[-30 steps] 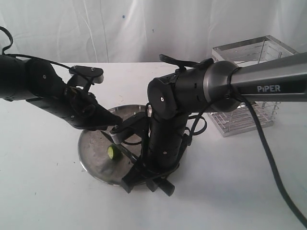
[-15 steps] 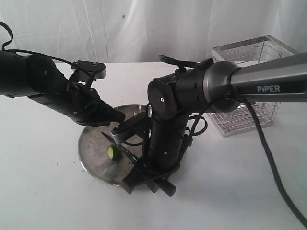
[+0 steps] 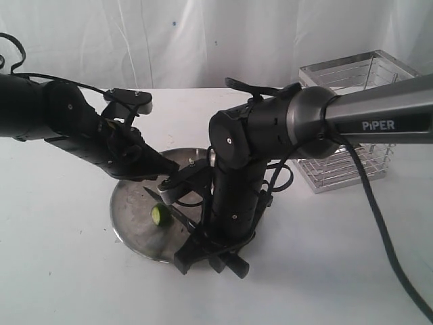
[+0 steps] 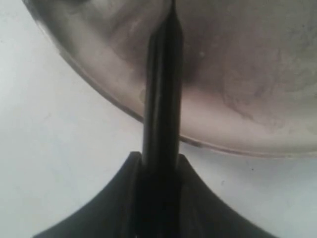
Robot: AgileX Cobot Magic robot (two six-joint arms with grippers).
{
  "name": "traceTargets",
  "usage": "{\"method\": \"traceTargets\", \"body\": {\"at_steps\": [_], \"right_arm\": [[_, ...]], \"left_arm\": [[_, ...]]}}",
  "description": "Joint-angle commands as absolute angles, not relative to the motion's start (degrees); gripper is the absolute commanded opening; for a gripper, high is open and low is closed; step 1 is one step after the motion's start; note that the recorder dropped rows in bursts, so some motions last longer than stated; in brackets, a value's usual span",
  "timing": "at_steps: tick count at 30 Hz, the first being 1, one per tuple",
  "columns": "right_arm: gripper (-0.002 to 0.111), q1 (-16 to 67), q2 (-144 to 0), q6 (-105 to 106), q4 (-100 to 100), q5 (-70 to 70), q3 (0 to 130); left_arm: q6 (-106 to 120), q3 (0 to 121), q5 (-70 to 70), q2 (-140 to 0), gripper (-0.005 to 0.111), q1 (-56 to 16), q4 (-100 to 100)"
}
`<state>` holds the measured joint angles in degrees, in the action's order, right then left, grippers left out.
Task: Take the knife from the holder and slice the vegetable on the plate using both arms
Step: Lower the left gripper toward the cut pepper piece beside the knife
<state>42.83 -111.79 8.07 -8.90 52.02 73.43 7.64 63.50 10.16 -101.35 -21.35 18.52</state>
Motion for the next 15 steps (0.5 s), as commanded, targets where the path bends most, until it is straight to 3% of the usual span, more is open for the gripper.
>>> {"method": "traceTargets", "body": {"at_steps": [1,15], "right_arm": [[0.000,42.87,-111.54,8.41,-9.02,50.28,73.58],[0.000,42.87,-111.54,8.40,-9.02,49.70,73.58]], "left_arm": [[7.73,63.46,13.32,-103.29,0.005,-22.03,19.21],[11.12,63.46,14.69,-100.45,0.005,-21.84,19.21]]}}
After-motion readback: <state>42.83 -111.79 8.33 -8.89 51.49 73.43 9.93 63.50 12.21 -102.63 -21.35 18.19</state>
